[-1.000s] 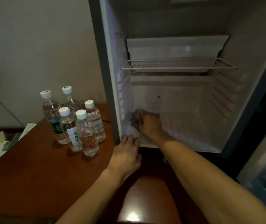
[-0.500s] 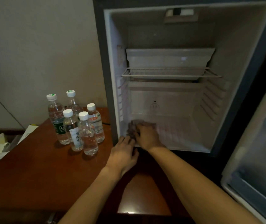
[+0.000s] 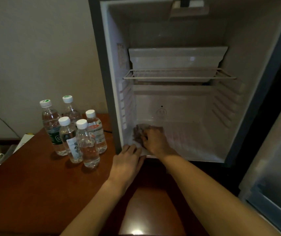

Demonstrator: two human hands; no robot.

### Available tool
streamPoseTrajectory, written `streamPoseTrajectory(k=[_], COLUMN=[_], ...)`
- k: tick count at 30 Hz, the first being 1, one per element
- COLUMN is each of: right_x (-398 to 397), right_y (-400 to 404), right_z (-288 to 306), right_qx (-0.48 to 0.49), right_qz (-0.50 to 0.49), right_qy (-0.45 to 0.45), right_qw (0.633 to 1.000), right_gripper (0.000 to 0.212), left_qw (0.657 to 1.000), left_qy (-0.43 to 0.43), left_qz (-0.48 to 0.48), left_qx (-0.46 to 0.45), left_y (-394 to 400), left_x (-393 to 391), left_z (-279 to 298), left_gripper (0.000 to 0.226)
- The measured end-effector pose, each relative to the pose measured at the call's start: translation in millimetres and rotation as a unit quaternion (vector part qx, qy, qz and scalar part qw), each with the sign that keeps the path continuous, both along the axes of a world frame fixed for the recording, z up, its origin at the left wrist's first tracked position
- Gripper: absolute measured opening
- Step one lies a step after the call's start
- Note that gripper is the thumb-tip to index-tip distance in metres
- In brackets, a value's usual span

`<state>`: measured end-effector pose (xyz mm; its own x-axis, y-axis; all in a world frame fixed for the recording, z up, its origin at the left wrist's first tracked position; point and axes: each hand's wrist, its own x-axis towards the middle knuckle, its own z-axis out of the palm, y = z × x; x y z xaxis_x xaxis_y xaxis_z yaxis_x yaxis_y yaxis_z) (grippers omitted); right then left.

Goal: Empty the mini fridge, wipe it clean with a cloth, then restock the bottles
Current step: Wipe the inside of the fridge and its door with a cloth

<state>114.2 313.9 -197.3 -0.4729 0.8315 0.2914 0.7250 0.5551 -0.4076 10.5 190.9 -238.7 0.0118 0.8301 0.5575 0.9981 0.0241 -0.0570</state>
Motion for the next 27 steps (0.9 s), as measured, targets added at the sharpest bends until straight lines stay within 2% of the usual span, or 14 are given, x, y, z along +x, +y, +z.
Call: streamPoseTrajectory(k=[4, 9, 11, 16, 20, 24, 27], right_x=[-13, -21, -19, -9, 6, 15, 17], right_y=[38, 60, 53, 17, -18, -37, -40], right_z=[4, 1, 1, 0, -2, -7, -7], right_qx=[0.007, 0.012, 0.029, 0.062, 0.039, 0.015, 0.020], right_qz=[-0.009, -0.024, -0.021, -0.014, 0.006, 0.026, 0.025], right_qy=[0.013, -0.003, -0.008, -0.026, -0.036, -0.031, -0.030], right_qw=[1.000, 1.000, 0.999, 0.998, 0.999, 0.999, 0.999], right_gripper=[0.048, 0.041, 0.035, 0.036, 0.037, 0.039, 0.038], left_qw=[1.000, 1.000, 0.999, 1.000, 0.999, 0.999, 0.998], left_qy=[0.007, 0.018, 0.024, 0.014, 0.017, 0.007, 0.003], left_qz=[0.001, 0.012, 0.013, 0.018, 0.026, 0.039, 0.039], left_qx=[0.001, -0.010, -0.018, -0.018, -0.026, -0.033, -0.041], left_y=[1, 4, 3, 1, -2, -4, -3], left_x=[-1, 1, 2, 7, 14, 17, 16], left_z=[0, 2, 2, 4, 6, 9, 8], left_gripper=[0.035, 0.036, 0.038, 0.034, 0.016, 0.026, 0.022])
